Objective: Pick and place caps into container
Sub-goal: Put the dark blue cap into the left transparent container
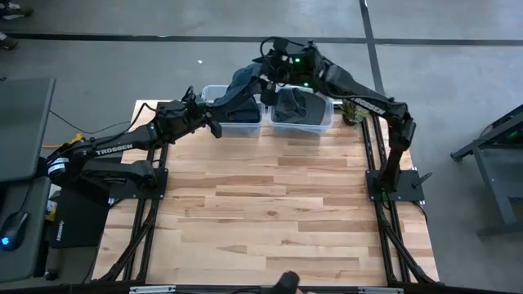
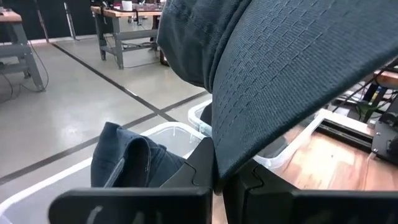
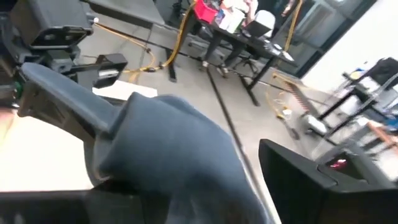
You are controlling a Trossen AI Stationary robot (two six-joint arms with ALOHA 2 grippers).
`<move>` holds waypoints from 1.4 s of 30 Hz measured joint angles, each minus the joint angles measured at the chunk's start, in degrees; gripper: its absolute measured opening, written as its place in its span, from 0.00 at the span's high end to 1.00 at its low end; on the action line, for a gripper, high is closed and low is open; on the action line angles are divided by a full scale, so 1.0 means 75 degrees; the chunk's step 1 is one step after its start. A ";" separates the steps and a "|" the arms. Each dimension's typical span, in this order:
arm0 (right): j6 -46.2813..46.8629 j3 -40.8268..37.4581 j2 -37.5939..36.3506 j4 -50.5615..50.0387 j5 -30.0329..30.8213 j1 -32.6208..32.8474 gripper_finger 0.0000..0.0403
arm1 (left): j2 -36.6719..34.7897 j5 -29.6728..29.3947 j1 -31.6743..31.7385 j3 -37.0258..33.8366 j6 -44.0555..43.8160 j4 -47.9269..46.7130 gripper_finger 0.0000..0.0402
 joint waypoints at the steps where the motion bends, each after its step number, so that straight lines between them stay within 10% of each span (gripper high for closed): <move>1: -0.0076 0.0000 -0.0087 -0.0087 0.0126 0.0003 0.45 | 0.0000 0.0000 0.0000 0.0000 -0.0060 0.0002 0.99; 13: -0.0335 0.0001 -0.1248 -0.2098 -0.0063 0.0067 0.44 | 0.0000 0.0086 0.0259 0.0000 -0.1262 0.0175 0.99; 27: -0.2520 -0.0002 -0.0782 -0.4614 0.1341 0.1412 0.44 | 0.0153 0.5615 0.2809 0.0000 -0.5205 0.0973 0.99; 42: -0.4170 0.0000 0.0343 -0.2959 0.3997 0.2296 0.44 | 0.1361 0.7814 0.3357 0.0000 -0.7201 0.2322 0.99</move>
